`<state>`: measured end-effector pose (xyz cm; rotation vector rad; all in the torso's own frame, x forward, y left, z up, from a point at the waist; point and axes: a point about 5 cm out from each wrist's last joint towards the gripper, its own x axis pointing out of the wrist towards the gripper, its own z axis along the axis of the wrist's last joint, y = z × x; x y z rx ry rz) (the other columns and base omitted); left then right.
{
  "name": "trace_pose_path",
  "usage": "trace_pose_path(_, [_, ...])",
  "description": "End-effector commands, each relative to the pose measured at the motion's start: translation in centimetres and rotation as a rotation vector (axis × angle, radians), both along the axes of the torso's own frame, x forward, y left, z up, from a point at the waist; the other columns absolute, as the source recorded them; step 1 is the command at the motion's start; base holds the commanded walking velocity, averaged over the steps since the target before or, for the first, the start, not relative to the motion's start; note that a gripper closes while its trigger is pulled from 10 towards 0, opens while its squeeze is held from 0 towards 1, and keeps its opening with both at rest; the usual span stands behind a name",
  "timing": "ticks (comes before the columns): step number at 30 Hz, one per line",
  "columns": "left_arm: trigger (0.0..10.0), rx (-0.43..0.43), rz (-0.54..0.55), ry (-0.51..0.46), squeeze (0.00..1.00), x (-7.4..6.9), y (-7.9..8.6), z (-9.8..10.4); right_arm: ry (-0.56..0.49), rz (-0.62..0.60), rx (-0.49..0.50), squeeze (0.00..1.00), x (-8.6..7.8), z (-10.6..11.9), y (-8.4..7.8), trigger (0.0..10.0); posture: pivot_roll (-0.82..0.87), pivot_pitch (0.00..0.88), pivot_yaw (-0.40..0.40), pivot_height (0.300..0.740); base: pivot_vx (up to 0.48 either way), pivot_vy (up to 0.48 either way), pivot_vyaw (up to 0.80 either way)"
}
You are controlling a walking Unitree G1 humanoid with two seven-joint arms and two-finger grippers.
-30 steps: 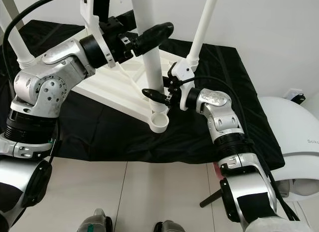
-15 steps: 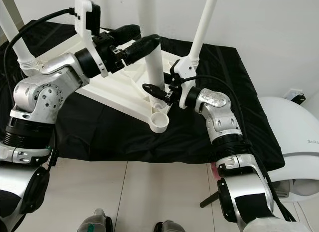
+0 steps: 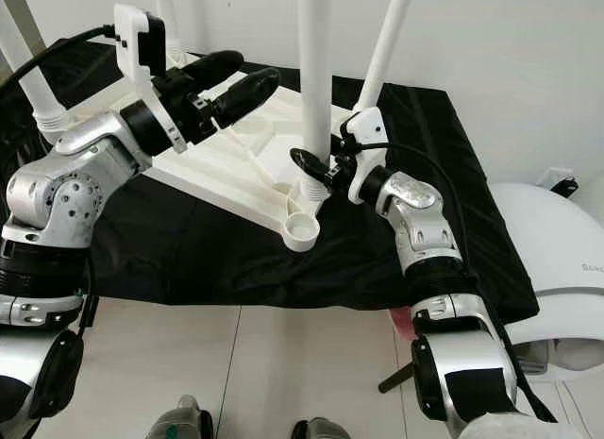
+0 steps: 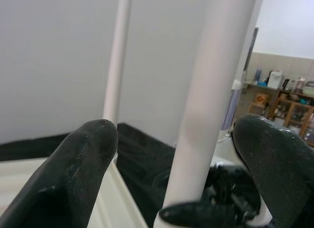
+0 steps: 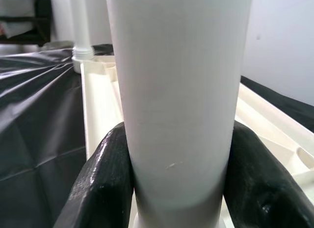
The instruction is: Building children table
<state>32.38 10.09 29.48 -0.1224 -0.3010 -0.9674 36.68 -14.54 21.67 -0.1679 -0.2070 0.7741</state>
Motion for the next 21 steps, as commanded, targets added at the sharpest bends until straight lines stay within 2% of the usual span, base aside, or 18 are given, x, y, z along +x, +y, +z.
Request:
trace_pose_path(1, [10.0, 0.066, 0.002, -0.026, 0.00, -0.1, -0.2, -1.0, 0.012, -0.023, 0.028, 0.00, -0.2, -0.5, -0.4, 10.0, 0.05, 0.022, -0.049, 0.740, 0.000, 0.000, 0.00])
trace_pose_path(2, [10.0, 0.066, 0.002, -0.026, 0.00, -0.1, -0.2, -1.0, 0.012, -0.023, 0.028, 0.00, -0.2, -0.5, -0.4, 10.0, 0.05, 0.022, -0.049, 0.740, 0.000, 0.000, 0.00])
trace_pose_path(3, [10.0, 0.140, 0.023, -0.009, 0.00, 0.0, -0.1, -3.3, -0.001, -0.036, 0.065, 0.00, -0.7, -0.5, -0.6, 10.0, 0.04, 0.030, -0.044, 0.740, 0.000, 0.000, 0.00])
trace_pose_path(5, [10.0, 0.140, 0.023, -0.009, 0.00, 0.0, -0.1, -3.3, -0.001, -0.036, 0.065, 0.00, -0.7, -0.5, -0.6, 10.0, 0.04, 0.030, -0.044, 0.740, 0.000, 0.000, 0.00])
trace_pose_path(9, [10.0, 0.311, 0.043, 0.022, 0.00, 0.0, -0.4, -7.5, -0.016, -0.073, 0.140, 0.00, -1.7, -0.7, -0.6, 10.0, 0.04, 0.038, -0.043, 0.740, 0.000, 0.000, 0.00])
trace_pose_path(12, [10.0, 0.349, 0.041, 0.028, 0.00, -0.1, -0.5, -8.4, -0.014, -0.076, 0.159, 0.00, -2.0, -0.9, -0.5, 10.0, 0.03, 0.039, -0.042, 0.740, 0.000, 0.000, 0.00])
trace_pose_path(14, [10.0, 0.435, 0.051, 0.042, 0.00, 0.0, -0.5, -10.2, -0.017, -0.082, 0.215, 0.00, -2.6, -0.9, -0.4, 10.0, 0.03, 0.047, -0.039, 0.740, 0.000, 0.000, 0.00])
trace_pose_path(16, [10.0, 0.435, 0.051, 0.042, 0.00, 0.0, -0.5, -10.2, -0.017, -0.082, 0.215, 0.00, -2.6, -0.9, -0.4, 10.0, 0.03, 0.047, -0.039, 0.740, 0.000, 0.000, 0.00])
trace_pose_path(18, [10.0, 0.501, 0.050, 0.053, 0.00, 0.0, -0.4, -11.7, -0.025, -0.092, 0.243, 0.00, -3.0, -0.8, -0.4, 10.0, 0.03, 0.048, -0.036, 0.740, 0.000, 0.000, 0.00])
trace_pose_path(19, [10.0, 0.501, 0.050, 0.053, 0.00, 0.0, -0.4, -11.7, -0.025, -0.092, 0.243, 0.00, -3.0, -0.8, -0.4, 10.0, 0.03, 0.048, -0.036, 0.740, 0.000, 0.000, 0.00])
trace_pose_path(21, [10.0, 0.583, 0.045, 0.033, 0.00, 0.0, -0.4, -13.1, -0.030, -0.102, 0.252, 0.00, -3.2, -0.7, -0.5, 10.0, 0.02, 0.055, -0.029, 0.740, 0.000, 0.000, 0.00])
